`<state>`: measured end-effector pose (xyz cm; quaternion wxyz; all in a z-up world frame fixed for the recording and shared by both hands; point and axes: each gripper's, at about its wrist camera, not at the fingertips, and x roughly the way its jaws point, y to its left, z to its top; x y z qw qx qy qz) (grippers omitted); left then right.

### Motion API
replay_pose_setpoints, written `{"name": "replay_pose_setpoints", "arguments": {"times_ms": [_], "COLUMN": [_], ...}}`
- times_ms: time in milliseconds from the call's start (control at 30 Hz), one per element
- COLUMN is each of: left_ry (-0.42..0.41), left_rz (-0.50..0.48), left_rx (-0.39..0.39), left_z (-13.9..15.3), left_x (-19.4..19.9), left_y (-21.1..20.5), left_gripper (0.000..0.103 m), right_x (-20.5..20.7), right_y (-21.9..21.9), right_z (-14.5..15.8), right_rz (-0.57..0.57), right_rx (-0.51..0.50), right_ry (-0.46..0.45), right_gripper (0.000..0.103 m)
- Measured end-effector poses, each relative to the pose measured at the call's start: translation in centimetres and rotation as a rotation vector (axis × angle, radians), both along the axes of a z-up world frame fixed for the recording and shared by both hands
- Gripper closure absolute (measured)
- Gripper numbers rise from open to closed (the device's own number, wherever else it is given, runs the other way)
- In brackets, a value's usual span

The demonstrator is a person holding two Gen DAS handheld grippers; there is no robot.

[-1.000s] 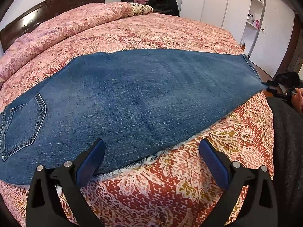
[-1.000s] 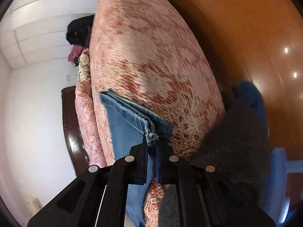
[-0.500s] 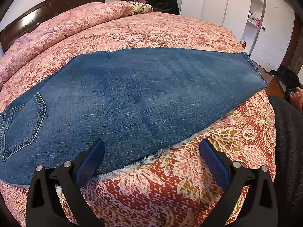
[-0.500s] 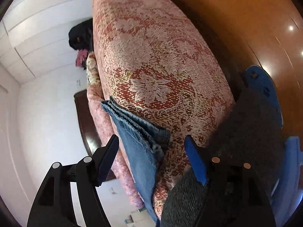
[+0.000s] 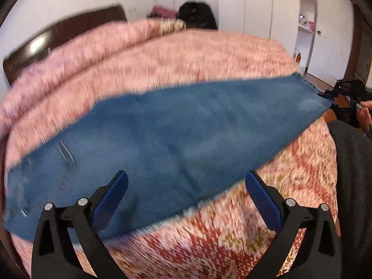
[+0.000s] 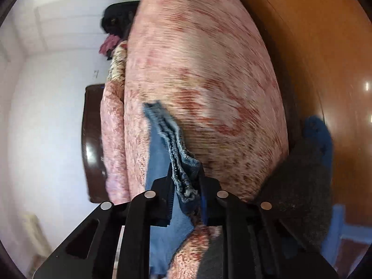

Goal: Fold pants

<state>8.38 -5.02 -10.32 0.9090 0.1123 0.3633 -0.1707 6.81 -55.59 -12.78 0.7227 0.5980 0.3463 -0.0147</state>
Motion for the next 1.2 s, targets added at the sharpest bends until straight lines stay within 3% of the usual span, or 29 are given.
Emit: {"name": "replay_pose_setpoints", "arguments": {"times_ms": [167,267,400,500,600,700,800,900,1033,1133,1200], "left_ry": [-0.062,-0.045,-0.004,0.032,0.045,0.008,-0.013,-0.009,-0.015,-0.029,-0.026], "left_rz": [0.008,0.101,0.24,0.337,0.42,0.489,0.538,0.577,0.589,0.549,0.51], "left_rx": [0.007,0.002,-0.093,-0.181,-0.267,-0.309,-0.337,-0.373,-0.376,-0.358,-0.329], "left_z": [1.3,0.6,-0.3,-1.3,-2.1,-1.9,-1.8,-2.2,-2.3,-2.1,-2.0], "left_x": [1.8,3.5,4.4,4.3,4.5,4.3,3.9,4.1,4.8,4.7,4.5], "left_y": [0.4,2.5,7.0,10.6,13.3,15.6,17.4,19.0,19.3,18.5,17.5], "left_gripper": [0.002,0.002,0.002,0.002,0.002,0.002,0.002,0.002,0.002,0.002,0.002], "right_x": [1.9,3.9,7.2,9.3,11.3,12.1,11.4,10.7,9.9,9.0,8.2], "right_y": [2.1,5.0,12.4,19.9,28.3,35.2,39.4,40.6,41.3,42.9,43.4], "right_z": [5.3,8.8,13.3,14.5,12.3,7.1,1.8,2.4,5.2,3.7,2.7], "right_rz": [0.034,0.12,0.307,0.482,0.668,0.838,0.948,0.974,0.994,1.056,1.086], "right_rx": [-0.111,-0.24,-0.368,-0.422,-0.444,-0.482,-0.648,-0.784,-0.828,-0.905,-0.96], "right_ry": [-0.075,-0.114,-0.206,-0.259,-0.246,-0.144,-0.016,-0.061,-0.127,-0.108,-0.129], "right_gripper": [0.087,0.087,0.087,0.087,0.088,0.087,0.087,0.087,0.088,0.087,0.079]}}
